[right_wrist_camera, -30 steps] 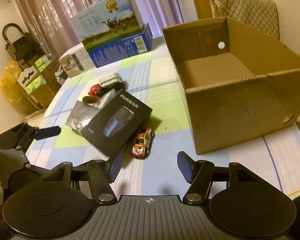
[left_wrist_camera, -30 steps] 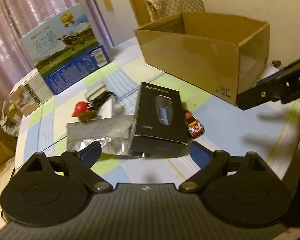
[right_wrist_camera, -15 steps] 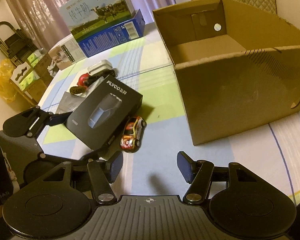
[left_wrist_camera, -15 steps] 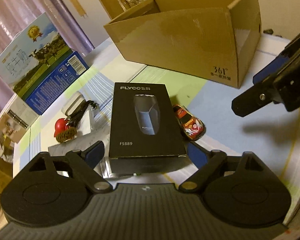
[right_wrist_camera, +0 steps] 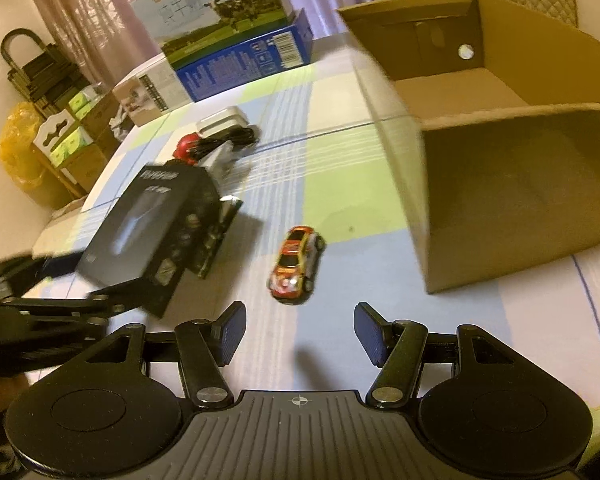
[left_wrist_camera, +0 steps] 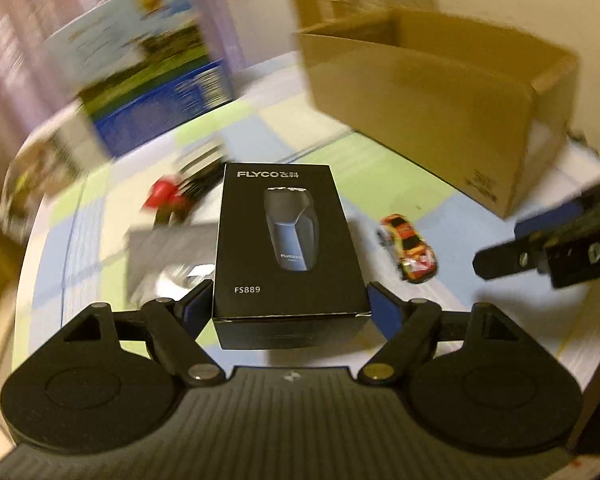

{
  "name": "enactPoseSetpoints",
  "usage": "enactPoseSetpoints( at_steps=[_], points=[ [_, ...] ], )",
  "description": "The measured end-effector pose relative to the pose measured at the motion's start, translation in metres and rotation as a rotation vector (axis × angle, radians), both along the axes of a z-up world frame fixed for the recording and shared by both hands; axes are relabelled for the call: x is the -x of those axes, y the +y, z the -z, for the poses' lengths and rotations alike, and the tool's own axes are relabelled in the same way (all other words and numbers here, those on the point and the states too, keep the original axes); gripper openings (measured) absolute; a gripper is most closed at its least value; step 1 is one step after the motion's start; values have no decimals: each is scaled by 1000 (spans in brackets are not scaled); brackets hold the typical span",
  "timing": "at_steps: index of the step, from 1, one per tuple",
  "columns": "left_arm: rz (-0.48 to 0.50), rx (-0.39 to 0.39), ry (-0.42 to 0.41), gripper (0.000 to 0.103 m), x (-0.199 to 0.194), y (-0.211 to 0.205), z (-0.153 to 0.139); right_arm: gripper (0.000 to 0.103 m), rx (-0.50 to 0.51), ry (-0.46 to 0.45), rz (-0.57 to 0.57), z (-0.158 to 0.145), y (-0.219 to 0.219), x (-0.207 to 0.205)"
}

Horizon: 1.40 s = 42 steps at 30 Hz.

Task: Organize objects
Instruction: 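Lift the FLYCO box with the left gripper while the right gripper grasps the toy car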

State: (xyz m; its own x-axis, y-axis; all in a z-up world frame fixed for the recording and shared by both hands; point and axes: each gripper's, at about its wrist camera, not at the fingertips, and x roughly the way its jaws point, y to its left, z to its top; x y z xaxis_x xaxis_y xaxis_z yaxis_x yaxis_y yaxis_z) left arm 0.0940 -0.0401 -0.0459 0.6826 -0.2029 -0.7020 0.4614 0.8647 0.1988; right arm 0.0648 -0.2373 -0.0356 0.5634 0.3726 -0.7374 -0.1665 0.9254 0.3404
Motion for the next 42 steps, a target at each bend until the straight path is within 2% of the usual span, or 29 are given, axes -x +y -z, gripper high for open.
enactPoseSetpoints(
  at_steps=[4,8,15,18,23,26,34,42],
  points=[
    [-165,165,92,78,7,38,-10,58,6,-11,-17,2,13,-8],
    [-236,236,144,78,10,58,-14,57,40,-38,-24,5,27,-22],
    [-247,251,167,79,9,65,-14,53,81,-13,-34,25,41,-51],
    [-241,273,160,83,10,68,-14,51,115,-19,-49,30,46,-56],
    [-250,267,152,83,6,73,-13,48,194,-54,-91,34,59,-58],
    [-258,256,146,83,2,74,-12,30,237,-87,-163,36,65,-55],
    [-236,220,175,83,-7,67,-1,27,261,-102,-213,37,61,-46],
    [-208,161,228,83,-13,57,13,27,247,-88,-201,36,59,-49]
  ],
)
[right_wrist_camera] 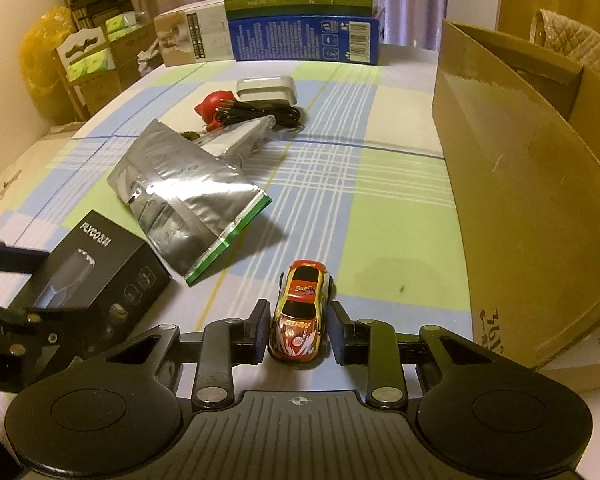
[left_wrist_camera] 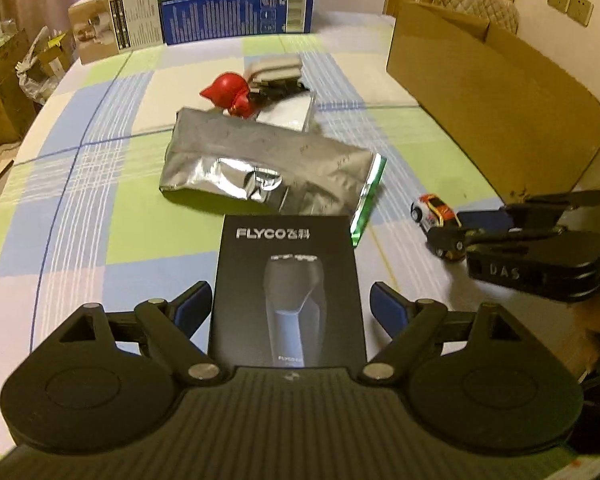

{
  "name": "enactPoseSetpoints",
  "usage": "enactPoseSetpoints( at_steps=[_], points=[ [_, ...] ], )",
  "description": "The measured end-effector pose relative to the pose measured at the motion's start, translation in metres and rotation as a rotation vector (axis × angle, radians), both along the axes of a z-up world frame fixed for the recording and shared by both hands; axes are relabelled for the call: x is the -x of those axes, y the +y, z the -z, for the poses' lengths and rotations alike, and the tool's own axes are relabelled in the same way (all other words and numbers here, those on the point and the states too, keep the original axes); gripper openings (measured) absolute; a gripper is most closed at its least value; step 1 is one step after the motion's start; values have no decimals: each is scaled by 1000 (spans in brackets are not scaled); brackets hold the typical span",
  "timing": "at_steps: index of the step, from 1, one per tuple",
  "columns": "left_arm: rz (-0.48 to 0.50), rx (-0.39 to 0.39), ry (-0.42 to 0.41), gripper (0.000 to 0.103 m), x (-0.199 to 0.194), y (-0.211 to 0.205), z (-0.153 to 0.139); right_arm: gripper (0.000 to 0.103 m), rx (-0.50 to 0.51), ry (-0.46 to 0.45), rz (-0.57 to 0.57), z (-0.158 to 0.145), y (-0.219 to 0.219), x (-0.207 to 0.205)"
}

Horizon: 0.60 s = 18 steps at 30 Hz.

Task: Organize objects
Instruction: 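Lift the FLYCO box with the left gripper while the right gripper grasps the toy car, then carry both items to the cardboard box and release the FLYCO box from the left gripper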

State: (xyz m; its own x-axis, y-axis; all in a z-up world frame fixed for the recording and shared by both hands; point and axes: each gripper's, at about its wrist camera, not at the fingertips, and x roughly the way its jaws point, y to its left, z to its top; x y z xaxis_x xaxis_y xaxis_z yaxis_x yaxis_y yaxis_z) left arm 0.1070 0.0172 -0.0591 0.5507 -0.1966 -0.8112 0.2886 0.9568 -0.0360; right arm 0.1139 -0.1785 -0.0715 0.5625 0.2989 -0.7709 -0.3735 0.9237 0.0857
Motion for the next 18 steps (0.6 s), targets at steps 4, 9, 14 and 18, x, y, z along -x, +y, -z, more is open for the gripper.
enactPoseSetpoints(
  at_steps=[4,9,14,18],
  points=[
    [-9,0,22,82,-4,2,3,27,19,-6,-20,1,3,-2],
    [2,-18,40,78,-8,1,5,25,19,-2,-38,-1,2,2],
    [18,-40,38,76,-8,-3,6,25,15,-2,-31,-3,-1,9],
    [22,-30,40,76,-6,-3,5,24,-1,-5,-25,-7,-3,15]
  ],
)
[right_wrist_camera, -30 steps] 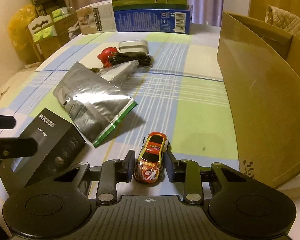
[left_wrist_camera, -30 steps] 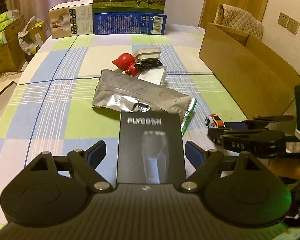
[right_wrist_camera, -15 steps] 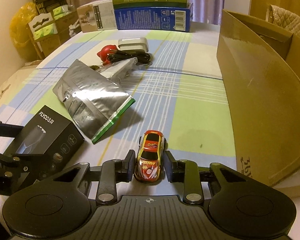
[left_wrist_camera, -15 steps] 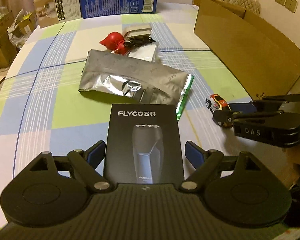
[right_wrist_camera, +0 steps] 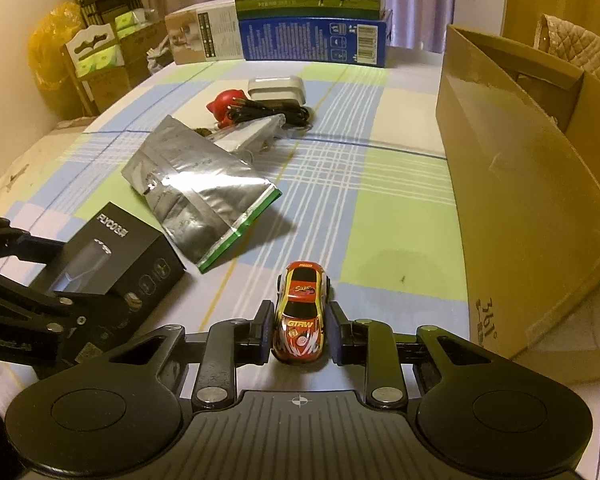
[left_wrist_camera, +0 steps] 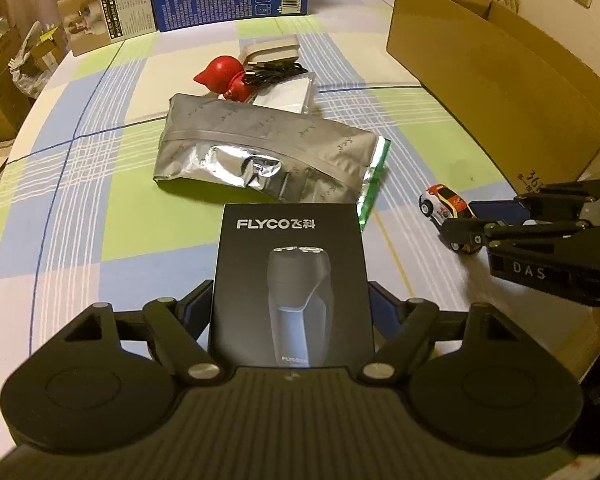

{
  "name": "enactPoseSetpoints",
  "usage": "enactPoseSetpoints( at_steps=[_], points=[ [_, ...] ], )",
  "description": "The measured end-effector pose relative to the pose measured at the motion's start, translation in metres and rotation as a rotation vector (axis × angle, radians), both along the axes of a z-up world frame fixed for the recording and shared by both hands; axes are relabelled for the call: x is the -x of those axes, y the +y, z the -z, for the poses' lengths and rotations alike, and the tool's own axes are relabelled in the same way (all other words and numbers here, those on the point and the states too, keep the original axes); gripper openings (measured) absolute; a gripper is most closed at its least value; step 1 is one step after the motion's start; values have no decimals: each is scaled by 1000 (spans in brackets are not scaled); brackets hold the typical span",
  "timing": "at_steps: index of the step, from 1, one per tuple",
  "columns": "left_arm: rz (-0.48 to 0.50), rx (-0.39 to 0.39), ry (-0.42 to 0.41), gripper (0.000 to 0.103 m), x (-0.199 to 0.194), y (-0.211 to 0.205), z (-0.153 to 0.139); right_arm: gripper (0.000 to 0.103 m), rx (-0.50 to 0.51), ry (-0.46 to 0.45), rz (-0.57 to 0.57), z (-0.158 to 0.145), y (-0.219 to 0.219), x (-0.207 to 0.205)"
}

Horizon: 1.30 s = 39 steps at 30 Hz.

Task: Organize objects
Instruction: 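Carry both items to the cardboard box and release the FLYCO box from the left gripper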

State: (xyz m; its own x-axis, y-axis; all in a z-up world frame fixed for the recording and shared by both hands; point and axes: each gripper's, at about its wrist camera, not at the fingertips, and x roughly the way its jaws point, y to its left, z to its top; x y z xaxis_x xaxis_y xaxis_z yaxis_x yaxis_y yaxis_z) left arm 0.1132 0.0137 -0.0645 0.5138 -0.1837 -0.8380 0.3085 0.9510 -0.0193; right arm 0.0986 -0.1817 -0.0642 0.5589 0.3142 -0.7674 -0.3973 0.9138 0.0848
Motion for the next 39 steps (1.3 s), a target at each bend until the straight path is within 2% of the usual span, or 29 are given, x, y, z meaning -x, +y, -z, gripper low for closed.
enactPoseSetpoints(
  at_steps=[9,24,39],
  points=[
    [-29,22,-16,75,9,0,-12,24,-25,-22,29,-19,-9,16],
    [-56,81,-104,76,20,-20,-73,24,-48,-130,79,-85,-30,41],
    [41,144,-179,76,29,-77,-124,24,-37,-222,193,-142,-94,41]
  ],
)
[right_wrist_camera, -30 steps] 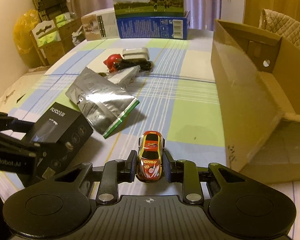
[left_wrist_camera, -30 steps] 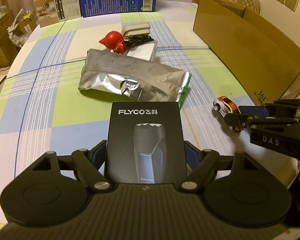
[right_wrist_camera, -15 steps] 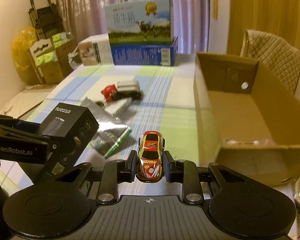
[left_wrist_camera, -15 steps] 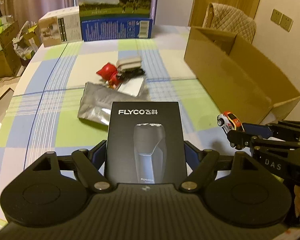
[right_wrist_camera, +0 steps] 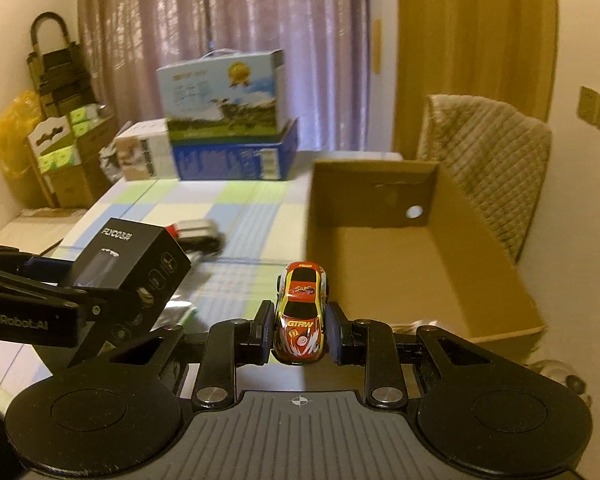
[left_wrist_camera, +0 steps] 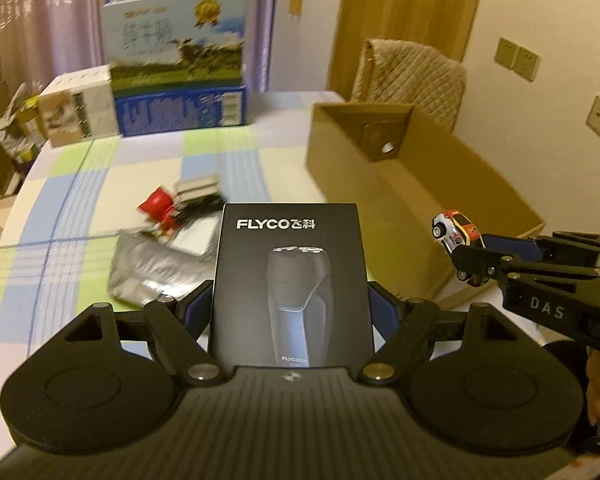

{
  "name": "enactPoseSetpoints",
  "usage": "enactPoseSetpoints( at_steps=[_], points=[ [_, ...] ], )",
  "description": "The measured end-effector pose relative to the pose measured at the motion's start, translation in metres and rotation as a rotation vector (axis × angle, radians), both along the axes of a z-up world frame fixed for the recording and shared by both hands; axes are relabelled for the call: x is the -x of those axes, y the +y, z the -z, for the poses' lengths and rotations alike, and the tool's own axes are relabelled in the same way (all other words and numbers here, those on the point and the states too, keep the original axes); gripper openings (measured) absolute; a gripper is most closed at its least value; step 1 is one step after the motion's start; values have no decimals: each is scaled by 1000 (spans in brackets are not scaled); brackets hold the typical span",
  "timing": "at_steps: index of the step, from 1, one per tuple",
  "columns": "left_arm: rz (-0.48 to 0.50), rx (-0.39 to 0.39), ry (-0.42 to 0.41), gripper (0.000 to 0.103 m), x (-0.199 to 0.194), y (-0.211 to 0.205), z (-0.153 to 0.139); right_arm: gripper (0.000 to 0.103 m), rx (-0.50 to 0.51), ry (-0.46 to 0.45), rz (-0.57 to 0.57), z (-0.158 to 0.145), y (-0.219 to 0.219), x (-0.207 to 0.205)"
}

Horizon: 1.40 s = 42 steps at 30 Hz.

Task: Organize objects
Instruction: 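Carry both items to the cardboard box and release the FLYCO box from the left gripper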

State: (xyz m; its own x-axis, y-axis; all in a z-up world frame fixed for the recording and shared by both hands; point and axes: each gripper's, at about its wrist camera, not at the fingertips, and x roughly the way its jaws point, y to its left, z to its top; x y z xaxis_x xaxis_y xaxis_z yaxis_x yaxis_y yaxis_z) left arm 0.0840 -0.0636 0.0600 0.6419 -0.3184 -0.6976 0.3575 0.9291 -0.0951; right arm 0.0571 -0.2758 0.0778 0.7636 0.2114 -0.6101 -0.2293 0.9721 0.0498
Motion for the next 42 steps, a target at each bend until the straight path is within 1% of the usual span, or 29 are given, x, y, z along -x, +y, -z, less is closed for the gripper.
enactPoseSetpoints(
  at_steps=[4,11,20,34,37,38,39,42],
  points=[
    [38,23,-13,76,-5,-23,-10,24,11,-11,35,-9,-22,-7],
    [87,51,-19,76,-24,-69,-25,24,35,-5,63,-18,-58,-20],
    [134,67,-24,76,-47,-119,-35,24,33,7,91,-18,-92,-41],
    [144,60,-10,76,-82,-159,-30,24,6,18,118,-13,-125,-82],
    [141,85,-11,77,-90,-165,-26,24,3,21,123,-12,-128,-86],
    [131,99,-18,79,-92,-165,-25,24,0,22,123,-11,-129,-86],
    [118,99,-22,85,-95,-166,-25,24,-3,23,124,-10,-129,-86],
    [102,103,-31,86,-99,-162,-25,24,-8,28,123,-7,-130,-87]
  ],
)
